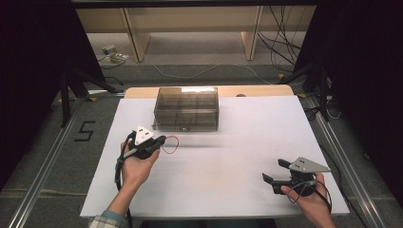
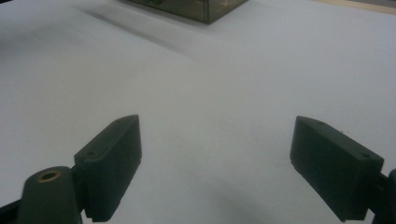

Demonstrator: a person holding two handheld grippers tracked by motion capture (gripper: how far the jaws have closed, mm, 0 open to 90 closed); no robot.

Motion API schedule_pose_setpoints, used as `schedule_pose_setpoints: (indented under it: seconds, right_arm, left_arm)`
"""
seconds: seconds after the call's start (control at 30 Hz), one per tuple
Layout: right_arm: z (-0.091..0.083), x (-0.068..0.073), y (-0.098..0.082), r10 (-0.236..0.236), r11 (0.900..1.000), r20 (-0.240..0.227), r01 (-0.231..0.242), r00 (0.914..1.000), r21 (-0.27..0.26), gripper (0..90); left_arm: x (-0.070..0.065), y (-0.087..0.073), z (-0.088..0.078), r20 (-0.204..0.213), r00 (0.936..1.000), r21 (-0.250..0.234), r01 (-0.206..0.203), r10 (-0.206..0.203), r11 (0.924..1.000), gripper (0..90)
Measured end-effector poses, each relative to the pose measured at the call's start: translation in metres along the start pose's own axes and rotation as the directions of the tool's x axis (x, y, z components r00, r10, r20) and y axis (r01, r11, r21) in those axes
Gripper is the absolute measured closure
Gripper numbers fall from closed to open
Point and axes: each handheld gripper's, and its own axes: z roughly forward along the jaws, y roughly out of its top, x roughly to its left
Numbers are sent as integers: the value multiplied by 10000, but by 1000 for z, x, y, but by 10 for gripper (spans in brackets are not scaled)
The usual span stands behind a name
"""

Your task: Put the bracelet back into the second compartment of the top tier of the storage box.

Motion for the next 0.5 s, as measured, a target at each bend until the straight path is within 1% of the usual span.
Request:
schedule_pose_setpoints:
  seconds: [0.5]
  right_arm:
    - [0,-1,0,24,10000,22,-24,10000,-42,173]
  left_arm:
    - [-3,7,0,30,10000,-114,-80,81,9999,898]
